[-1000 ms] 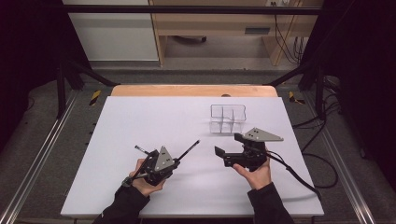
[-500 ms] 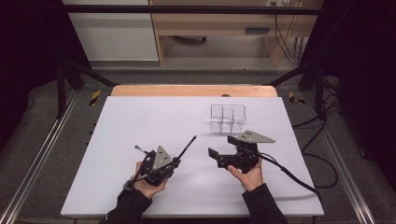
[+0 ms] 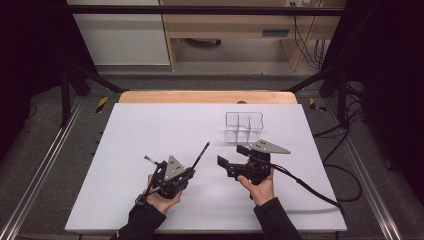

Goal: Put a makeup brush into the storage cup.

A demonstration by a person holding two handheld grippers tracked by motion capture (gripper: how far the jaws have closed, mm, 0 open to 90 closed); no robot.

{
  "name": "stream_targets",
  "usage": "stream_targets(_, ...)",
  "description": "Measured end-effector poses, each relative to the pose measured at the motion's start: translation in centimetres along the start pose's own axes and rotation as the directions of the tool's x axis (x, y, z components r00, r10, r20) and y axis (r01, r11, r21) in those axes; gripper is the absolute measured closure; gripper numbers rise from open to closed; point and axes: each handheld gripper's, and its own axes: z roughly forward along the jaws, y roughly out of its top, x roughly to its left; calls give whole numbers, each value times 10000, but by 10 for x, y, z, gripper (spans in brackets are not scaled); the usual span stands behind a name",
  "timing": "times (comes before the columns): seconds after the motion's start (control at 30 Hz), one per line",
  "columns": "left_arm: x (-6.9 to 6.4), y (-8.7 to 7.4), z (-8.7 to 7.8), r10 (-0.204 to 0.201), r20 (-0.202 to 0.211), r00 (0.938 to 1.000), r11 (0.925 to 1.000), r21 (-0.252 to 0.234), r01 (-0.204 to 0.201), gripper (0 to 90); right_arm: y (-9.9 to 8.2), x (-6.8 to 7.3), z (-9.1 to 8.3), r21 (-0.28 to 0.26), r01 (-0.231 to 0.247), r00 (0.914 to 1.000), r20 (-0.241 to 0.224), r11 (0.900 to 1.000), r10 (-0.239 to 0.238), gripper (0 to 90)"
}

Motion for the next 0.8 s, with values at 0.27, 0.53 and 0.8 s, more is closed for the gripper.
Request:
stream_targets(0.27,-4,3,2,-291,-34,9996,9996,-54,291,828,-1,5,11,28,-291,9991,-292,9996,291,145)
stream_targets(0.53,-6,7,3,-419,-40,9991,9990,-167,418,828,1,10,15,-78,-458,9981,-422,9989,454,122)
stream_targets(0.8,-7,11,4,-615,-160,9980,9977,-301,610,829,2,9,19,-182,-777,9960,-463,9968,768,166)
